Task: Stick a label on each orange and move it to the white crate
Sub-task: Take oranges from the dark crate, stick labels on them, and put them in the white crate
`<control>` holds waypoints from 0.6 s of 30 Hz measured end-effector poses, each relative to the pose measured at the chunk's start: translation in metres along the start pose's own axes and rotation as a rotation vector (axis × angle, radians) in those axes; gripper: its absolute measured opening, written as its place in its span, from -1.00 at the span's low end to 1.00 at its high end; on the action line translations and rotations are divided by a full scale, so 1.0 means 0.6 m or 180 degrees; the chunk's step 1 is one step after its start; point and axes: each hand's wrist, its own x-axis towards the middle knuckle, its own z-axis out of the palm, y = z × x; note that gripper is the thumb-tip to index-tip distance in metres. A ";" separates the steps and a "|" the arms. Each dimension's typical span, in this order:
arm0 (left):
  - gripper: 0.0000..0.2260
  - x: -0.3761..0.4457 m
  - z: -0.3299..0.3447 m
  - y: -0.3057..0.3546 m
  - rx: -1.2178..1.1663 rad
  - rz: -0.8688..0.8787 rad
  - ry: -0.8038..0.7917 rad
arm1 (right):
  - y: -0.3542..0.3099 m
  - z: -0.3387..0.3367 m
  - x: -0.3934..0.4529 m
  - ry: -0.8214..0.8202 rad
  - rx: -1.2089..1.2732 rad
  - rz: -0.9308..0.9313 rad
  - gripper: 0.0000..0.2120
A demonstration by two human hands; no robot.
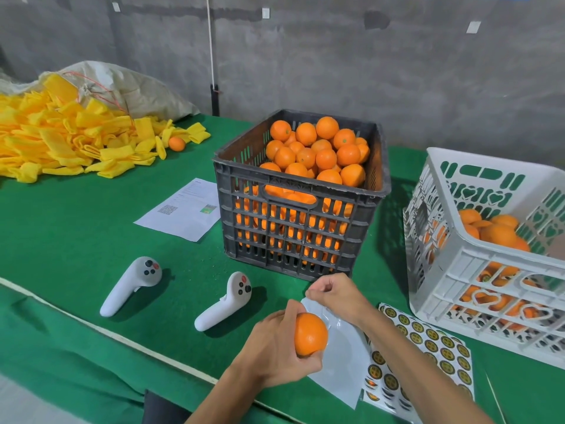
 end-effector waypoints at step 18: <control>-0.44 0.018 -0.012 -0.003 -0.1781 -0.0273 0.0306 | -0.058 0.015 -0.142 0.1035 0.0785 -0.0943 -0.92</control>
